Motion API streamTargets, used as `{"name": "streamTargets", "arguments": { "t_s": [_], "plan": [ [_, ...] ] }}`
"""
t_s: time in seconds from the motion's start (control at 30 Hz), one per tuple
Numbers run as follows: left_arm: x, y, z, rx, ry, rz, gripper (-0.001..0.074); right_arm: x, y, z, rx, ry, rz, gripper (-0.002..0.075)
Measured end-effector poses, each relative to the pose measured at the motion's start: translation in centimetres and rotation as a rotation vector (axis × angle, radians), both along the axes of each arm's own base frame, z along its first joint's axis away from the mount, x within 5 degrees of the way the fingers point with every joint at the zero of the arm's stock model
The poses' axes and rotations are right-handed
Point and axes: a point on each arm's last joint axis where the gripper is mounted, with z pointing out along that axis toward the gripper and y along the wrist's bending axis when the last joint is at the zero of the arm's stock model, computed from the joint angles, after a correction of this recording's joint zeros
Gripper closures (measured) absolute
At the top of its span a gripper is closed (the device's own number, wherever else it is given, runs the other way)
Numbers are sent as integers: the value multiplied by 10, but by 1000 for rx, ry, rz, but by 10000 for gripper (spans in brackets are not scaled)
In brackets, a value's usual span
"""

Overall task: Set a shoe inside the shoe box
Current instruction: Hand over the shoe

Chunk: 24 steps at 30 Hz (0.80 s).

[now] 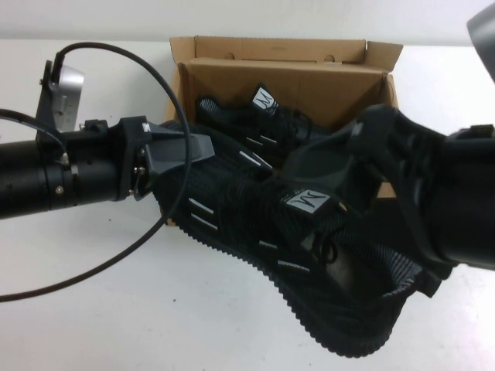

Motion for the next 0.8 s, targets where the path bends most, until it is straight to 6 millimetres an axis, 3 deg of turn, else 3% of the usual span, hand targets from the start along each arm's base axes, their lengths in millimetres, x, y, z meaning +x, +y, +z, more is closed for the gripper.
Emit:
{"name": "streamTargets", "arguments": {
  "t_s": [0.4,0.8],
  "plan": [
    [0,0,1,0,-9,-7,579,17,31,-21,-9,64,-9,136],
    [1,1,0,10,-15,3,579,40,69,-43,8,1,20,154]
  ]
}}
